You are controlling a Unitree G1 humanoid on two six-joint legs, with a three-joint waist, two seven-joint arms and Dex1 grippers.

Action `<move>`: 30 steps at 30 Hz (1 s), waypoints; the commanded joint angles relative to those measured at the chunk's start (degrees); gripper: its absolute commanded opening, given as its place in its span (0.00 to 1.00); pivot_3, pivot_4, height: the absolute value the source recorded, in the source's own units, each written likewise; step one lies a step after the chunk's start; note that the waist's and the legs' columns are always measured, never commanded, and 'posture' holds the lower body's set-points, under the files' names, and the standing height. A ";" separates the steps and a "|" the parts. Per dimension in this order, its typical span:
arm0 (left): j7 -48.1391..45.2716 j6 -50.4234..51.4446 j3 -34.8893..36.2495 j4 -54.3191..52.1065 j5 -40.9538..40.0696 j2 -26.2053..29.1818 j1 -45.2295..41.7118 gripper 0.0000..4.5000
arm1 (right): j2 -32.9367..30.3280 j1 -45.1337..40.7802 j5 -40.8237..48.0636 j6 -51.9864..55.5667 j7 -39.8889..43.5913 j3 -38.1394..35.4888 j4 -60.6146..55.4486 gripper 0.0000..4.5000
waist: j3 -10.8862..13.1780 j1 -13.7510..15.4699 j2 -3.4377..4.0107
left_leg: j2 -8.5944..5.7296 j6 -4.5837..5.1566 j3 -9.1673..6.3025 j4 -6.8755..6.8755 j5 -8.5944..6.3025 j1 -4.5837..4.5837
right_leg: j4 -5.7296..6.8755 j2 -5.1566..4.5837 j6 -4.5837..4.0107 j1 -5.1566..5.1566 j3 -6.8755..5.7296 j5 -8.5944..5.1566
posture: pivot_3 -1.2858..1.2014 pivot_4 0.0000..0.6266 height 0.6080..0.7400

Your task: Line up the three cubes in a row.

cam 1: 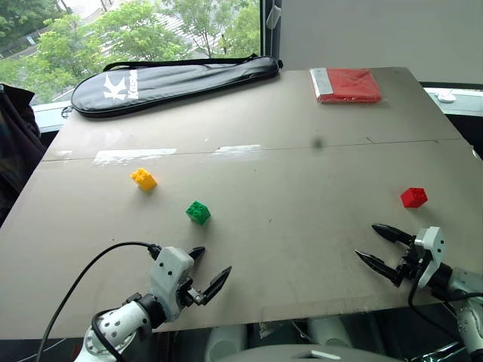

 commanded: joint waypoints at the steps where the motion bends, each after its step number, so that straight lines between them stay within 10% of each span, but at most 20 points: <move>1: -0.29 0.34 -1.33 -0.70 0.25 -0.42 1.26 0.95 | -1.10 -0.02 0.22 2.26 0.67 1.07 -0.80 1.00 | 0.00 0.00 0.00 | 0.00 0.00 0.00 0.00 0.00 0.00 | 0.00 0.00 0.00 0.00 0.00 0.00 | 0.52 0.24 0.75; 30: -4.02 0.53 -0.64 -1.05 -1.52 1.48 -0.01 0.95 | -1.66 1.78 0.20 4.63 -1.30 0.28 -4.53 1.00 | 0.12 0.03 -0.01 | -0.03 0.00 0.03 0.03 0.00 0.00 | 0.01 0.02 0.00 0.01 0.01 0.00 | 0.52 0.24 0.75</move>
